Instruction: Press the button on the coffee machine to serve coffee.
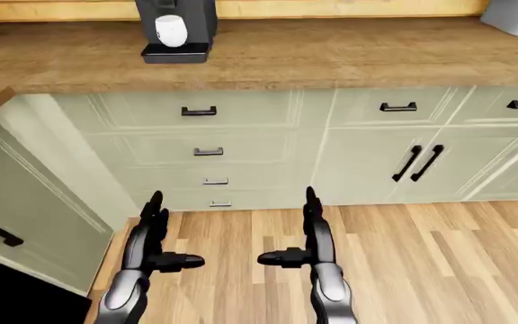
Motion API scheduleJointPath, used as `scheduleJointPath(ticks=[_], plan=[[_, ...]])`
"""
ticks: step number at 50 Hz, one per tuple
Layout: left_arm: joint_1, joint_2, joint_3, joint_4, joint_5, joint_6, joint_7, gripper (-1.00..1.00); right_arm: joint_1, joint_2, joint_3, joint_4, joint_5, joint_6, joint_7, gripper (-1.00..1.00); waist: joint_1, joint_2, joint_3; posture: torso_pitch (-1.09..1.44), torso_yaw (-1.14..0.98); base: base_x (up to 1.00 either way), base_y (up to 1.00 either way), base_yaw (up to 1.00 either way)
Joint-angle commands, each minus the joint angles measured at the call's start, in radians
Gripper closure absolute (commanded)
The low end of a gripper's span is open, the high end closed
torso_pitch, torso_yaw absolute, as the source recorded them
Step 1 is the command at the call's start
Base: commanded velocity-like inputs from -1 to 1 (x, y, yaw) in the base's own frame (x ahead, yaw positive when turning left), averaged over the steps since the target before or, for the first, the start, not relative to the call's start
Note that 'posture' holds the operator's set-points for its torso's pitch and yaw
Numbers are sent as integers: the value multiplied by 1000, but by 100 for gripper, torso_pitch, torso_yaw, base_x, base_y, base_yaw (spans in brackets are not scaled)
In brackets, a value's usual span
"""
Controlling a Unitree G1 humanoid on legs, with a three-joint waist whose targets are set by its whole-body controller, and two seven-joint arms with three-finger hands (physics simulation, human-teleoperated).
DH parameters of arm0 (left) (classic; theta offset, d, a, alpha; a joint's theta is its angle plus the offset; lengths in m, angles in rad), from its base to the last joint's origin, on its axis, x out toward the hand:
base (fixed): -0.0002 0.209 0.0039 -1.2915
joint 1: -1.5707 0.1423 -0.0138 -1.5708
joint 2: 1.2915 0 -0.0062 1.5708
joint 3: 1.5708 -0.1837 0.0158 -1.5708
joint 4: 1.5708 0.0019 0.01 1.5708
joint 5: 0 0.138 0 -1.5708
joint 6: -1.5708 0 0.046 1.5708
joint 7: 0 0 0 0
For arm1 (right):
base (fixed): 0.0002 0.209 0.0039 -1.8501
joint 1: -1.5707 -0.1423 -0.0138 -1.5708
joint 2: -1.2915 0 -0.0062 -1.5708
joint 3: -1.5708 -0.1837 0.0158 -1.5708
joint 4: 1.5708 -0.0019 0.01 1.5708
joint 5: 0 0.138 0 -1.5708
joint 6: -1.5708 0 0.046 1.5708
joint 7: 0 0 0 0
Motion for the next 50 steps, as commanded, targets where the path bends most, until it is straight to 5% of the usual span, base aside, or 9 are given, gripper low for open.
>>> scheduleJointPath(ticks=[1,3,5,8,14,18,24,32,50], plan=[[-122,10,17,169,6,-170,7,-100,-87,-22,-42,99,24,-143,5,-100,-2,-8,-1,0,0,0,0,0],[-144,17,18,221,4,-195,9,-100,-117,-31,-54,189,36,-183,5,-100,2,-1,-58,0,0,0,0,0],[-134,23,20,168,-7,-160,3,-100,-113,-32,-47,175,36,-169,0,-100,0,-7,-23,0,0,0,0,0],[-124,29,27,94,-9,-117,5,-100,-67,-31,-39,38,32,-97,-3,-100,3,-11,-76,0,0,0,0,0],[-111,48,61,-133,-46,52,-9,-100,20,-38,-73,-228,39,50,19,-100,7,-7,-78,0,0,0,0,0],[-145,93,146,-325,-112,225,-22,-100,84,-32,-113,-427,47,145,43,-100,10,-6,-84,0,0,0,0,0],[-260,156,217,-378,-177,345,19,-100,72,-30,-126,-615,15,298,70,-100,9,0,-91,0,0,0,0,0],[-447,253,252,-478,-248,536,90,-100,-158,-133,-273,-988,58,795,88,-100,11,-1,-84,0,0,0,0,0],[-729,448,330,-646,-537,847,284,-100,-514,-311,-357,-1134,146,1223,28,-100,8,3,-55,0,0,0,0,0]])
